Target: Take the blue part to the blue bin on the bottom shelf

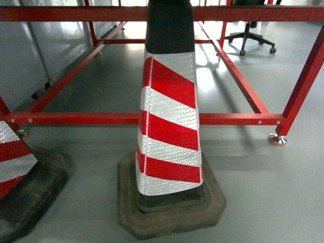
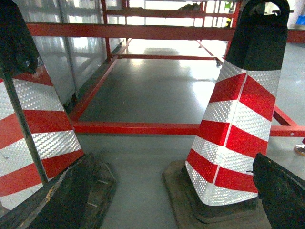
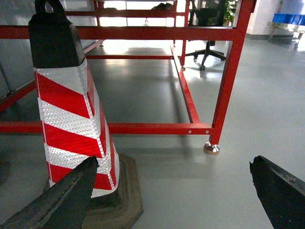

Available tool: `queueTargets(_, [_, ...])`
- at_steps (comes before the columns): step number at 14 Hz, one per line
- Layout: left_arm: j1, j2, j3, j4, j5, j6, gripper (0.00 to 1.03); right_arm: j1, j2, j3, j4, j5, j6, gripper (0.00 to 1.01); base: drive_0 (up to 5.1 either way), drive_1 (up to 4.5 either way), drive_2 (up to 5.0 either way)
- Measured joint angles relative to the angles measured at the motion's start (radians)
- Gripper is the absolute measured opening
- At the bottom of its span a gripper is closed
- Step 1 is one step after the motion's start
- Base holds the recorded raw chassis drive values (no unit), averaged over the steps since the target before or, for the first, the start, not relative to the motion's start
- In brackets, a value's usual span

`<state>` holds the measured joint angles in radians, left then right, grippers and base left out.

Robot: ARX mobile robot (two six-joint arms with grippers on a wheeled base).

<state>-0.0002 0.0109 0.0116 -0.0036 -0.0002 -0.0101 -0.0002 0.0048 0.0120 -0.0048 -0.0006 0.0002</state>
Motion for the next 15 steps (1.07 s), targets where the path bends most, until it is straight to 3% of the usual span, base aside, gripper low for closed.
queueTargets(15, [0.000, 0.000, 0.000, -0.002, 0.000, 0.000, 0.98, 0.000, 0.000, 0.000, -0.002, 0.000, 0.000, 0.98, 0.0, 0.00, 0.0])
